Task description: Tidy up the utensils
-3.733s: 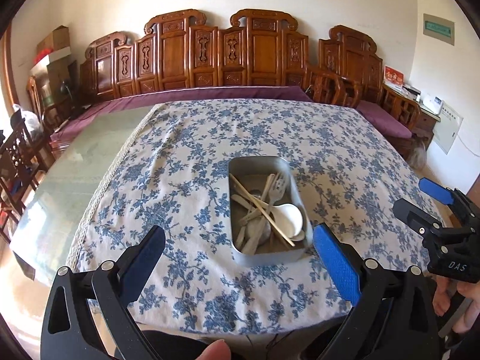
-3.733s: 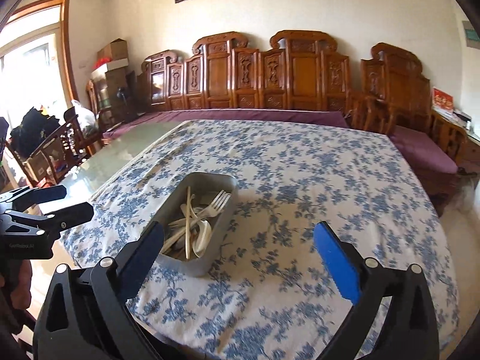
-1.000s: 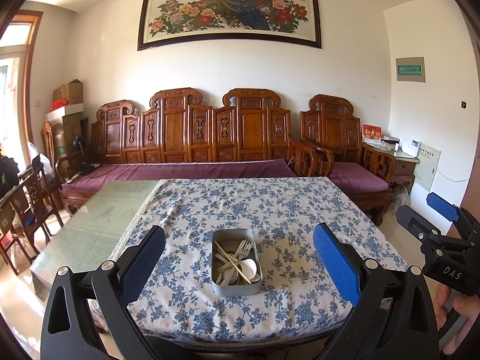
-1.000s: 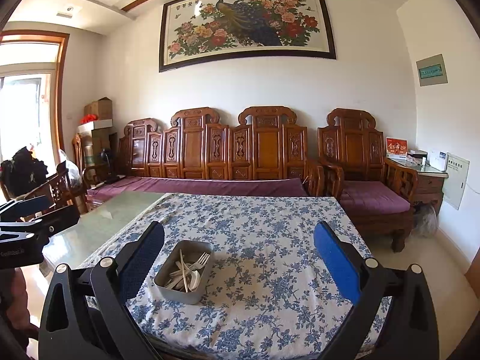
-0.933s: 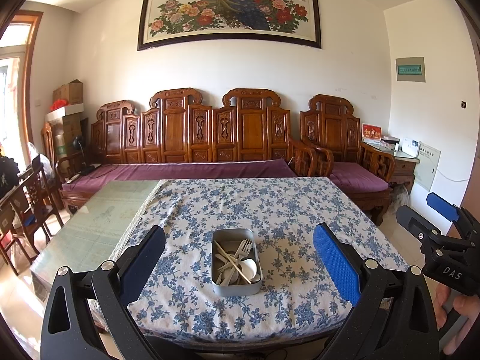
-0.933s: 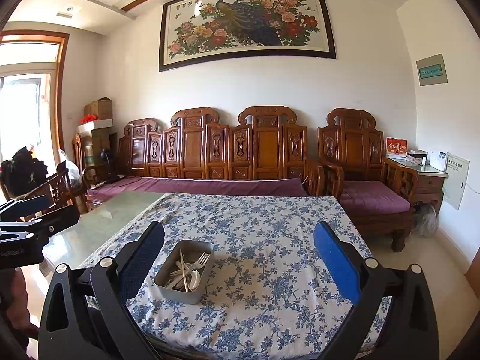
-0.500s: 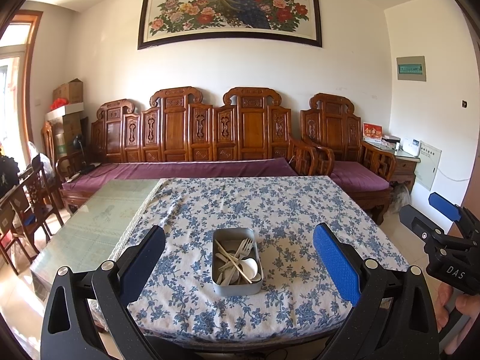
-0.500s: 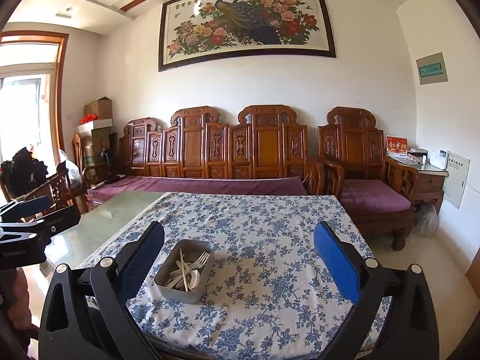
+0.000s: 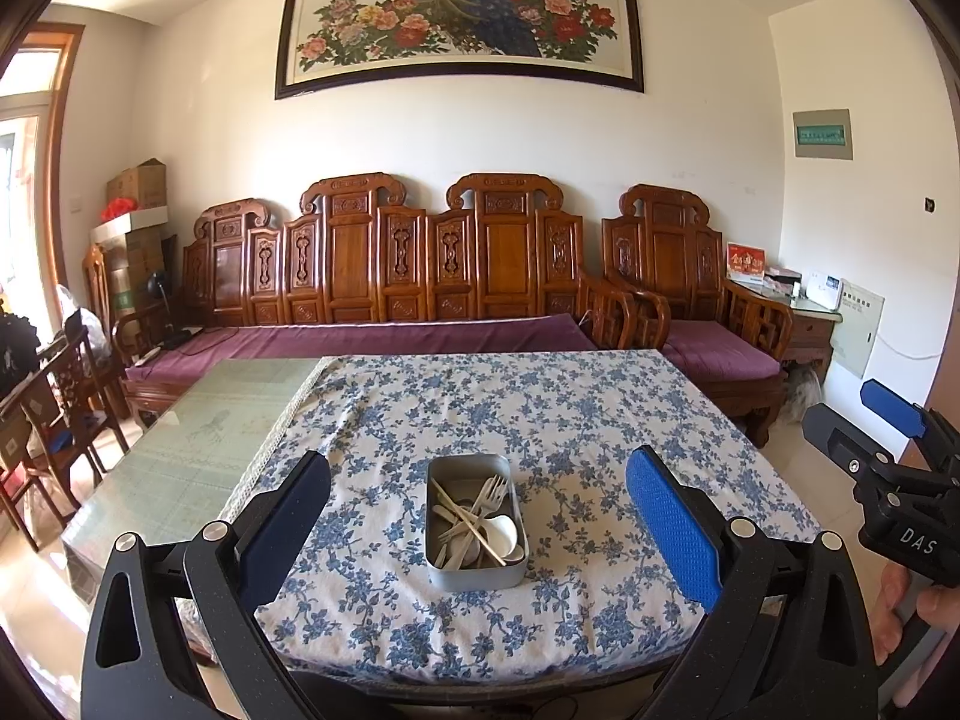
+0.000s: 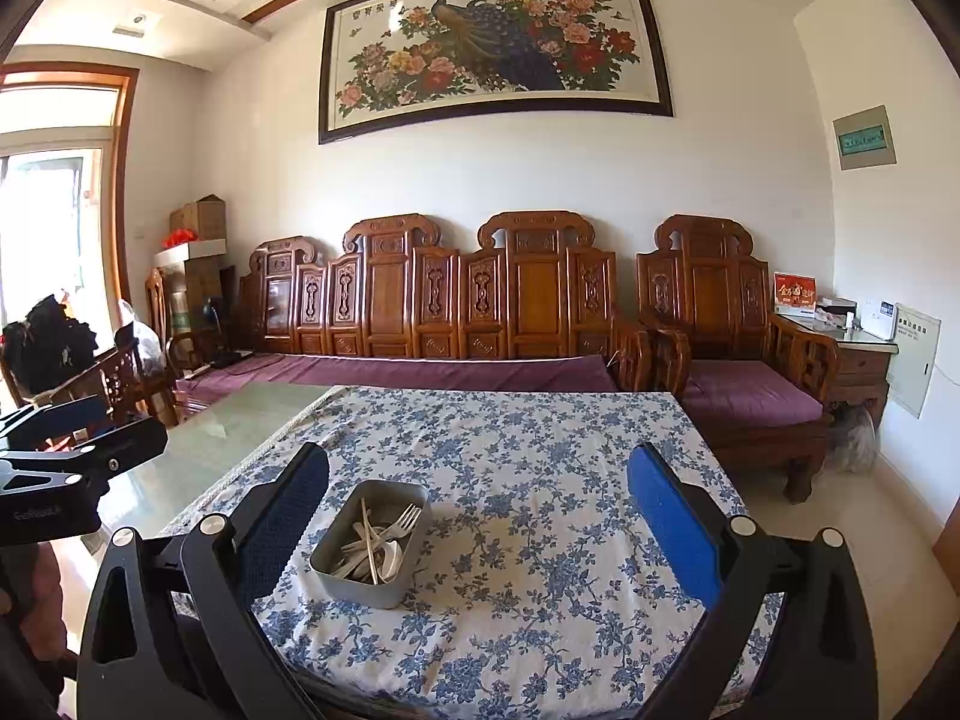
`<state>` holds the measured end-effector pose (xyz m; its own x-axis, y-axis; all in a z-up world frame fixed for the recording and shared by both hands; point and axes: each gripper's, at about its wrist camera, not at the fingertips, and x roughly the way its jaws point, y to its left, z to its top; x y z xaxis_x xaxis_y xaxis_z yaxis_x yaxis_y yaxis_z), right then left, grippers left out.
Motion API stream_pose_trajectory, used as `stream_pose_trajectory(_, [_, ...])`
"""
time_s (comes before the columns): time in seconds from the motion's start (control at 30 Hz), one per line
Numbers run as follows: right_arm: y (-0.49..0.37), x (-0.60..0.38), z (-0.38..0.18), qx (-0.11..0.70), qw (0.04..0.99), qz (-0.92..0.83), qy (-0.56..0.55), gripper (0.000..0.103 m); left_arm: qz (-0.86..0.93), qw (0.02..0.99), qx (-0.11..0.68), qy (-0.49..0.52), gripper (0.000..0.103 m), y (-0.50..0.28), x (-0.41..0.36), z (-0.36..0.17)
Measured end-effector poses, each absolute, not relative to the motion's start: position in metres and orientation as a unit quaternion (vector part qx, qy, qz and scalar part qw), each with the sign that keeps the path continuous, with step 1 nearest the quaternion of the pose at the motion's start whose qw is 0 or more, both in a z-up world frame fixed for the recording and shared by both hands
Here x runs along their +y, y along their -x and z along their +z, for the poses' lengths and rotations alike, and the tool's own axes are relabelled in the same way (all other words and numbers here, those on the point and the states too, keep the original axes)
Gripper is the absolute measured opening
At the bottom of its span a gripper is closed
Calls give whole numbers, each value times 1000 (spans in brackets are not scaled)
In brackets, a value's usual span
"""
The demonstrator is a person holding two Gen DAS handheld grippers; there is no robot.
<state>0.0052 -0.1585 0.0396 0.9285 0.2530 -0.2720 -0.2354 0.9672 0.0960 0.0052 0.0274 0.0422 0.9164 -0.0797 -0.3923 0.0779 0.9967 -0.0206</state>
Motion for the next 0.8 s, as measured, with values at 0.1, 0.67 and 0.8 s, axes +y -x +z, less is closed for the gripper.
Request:
stream_pose_trajectory(0.1, [-6,-159,40,143,982,124,-29,100,-40,979,201,2,95,-5,27,41])
stream_pose_trajectory(0.67, [-5,-156,40,141,982,125,-29,100,-42,980,194,4,95,0,28,42])
stream_pose_trajectory(0.8, [-5,-156,40,141,982,125,-28,100,-42,980,194,3,95,0,28,41])
